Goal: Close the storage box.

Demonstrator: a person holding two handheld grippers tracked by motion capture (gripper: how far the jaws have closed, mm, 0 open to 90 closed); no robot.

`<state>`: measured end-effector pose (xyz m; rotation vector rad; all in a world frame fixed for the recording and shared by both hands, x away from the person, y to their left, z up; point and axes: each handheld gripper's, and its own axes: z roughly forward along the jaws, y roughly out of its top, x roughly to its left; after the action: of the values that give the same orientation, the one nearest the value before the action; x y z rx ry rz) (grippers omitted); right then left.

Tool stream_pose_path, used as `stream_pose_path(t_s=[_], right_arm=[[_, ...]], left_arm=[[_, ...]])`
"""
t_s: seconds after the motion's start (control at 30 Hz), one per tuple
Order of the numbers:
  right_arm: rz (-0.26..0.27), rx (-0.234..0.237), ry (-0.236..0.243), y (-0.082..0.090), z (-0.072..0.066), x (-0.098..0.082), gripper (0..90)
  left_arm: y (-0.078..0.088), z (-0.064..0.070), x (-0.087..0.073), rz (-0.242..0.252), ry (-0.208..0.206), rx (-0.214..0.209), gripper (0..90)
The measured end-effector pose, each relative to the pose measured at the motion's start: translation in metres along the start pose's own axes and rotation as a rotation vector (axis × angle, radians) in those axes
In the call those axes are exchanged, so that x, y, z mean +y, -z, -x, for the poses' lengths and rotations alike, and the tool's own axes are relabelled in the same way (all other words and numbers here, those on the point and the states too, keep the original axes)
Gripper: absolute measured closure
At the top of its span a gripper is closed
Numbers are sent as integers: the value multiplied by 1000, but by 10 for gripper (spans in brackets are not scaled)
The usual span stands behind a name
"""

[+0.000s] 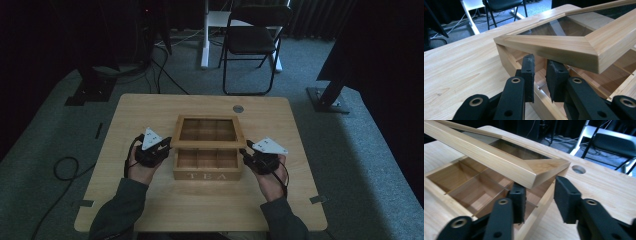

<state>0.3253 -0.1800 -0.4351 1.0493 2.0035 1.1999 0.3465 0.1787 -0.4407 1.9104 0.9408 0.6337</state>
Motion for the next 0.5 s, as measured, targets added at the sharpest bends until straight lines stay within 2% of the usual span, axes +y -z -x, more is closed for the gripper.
stream_pose_path(t_s=[0.13, 0.2, 0.3, 0.37, 0.5], right_arm=[[-15, 17, 6, 1, -4, 0, 534], [-20, 12, 17, 1, -8, 0, 531], [-20, 7, 10, 1, -11, -1, 526], [-23, 4, 3, 1, -12, -4, 526], [-28, 6, -11, 0, -15, -12, 526]], left_arm=[[-1, 1, -3, -6, 7, -2, 770], [-1, 1, -4, -8, 9, -3, 770], [-2, 1, -7, -7, 16, 0, 761], [-2, 2, -10, -12, 16, 9, 726], [-1, 1, -16, -26, 41, -4, 665]])
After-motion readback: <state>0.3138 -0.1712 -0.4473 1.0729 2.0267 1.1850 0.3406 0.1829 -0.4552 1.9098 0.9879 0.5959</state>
